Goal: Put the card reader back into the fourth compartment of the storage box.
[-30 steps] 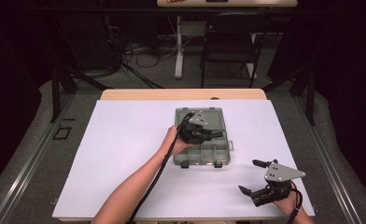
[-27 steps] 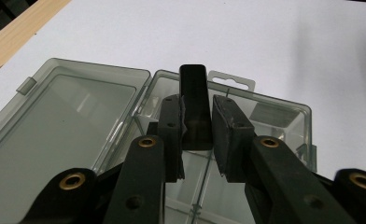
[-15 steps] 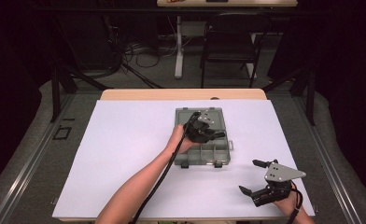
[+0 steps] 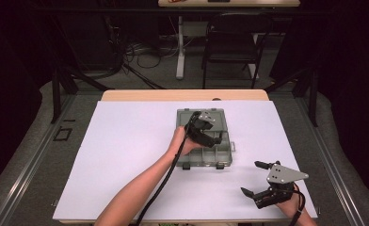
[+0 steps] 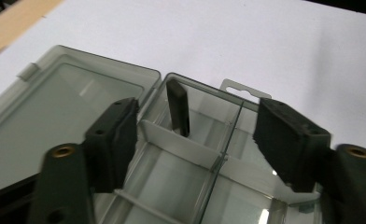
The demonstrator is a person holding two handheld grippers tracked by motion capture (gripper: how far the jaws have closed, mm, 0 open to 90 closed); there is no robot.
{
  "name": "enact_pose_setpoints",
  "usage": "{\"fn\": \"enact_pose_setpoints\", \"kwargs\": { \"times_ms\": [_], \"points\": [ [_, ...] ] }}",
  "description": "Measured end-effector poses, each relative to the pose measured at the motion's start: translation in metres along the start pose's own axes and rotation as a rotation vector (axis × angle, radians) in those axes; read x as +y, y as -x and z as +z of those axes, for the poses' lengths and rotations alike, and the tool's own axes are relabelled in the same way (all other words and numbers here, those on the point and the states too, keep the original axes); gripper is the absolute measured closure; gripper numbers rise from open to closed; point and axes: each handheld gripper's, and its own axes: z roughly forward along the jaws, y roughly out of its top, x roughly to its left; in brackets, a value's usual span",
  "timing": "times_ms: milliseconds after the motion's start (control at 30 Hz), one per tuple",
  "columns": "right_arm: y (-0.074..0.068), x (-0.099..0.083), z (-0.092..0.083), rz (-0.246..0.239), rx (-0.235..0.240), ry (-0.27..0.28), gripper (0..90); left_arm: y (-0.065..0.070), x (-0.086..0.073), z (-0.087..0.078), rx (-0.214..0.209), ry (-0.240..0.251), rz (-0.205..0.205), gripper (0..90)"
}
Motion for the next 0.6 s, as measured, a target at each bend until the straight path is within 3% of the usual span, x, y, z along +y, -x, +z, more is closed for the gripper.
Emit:
{"fn": "enact_pose_setpoints", "kwargs": {
  "times_ms": [100,233,600],
  "points": [
    [0.0,0.0,0.0,0.006,0.0,-0.001,0.0,0.001,-0.005,-0.011,0.008,0.011,-0.002,16.7],
    [0.0,0.0,0.0,-0.001,0.0,-0.002,0.0,0.0,-0.011,-0.02,0.021,0.023,-0.004,15.5],
    [0.0,0.0,0.0,-0.002,-0.002,0.001,0.0,-0.002,-0.022,-0.028,0.039,0.049,-0.039,0.1]
  ]
}}
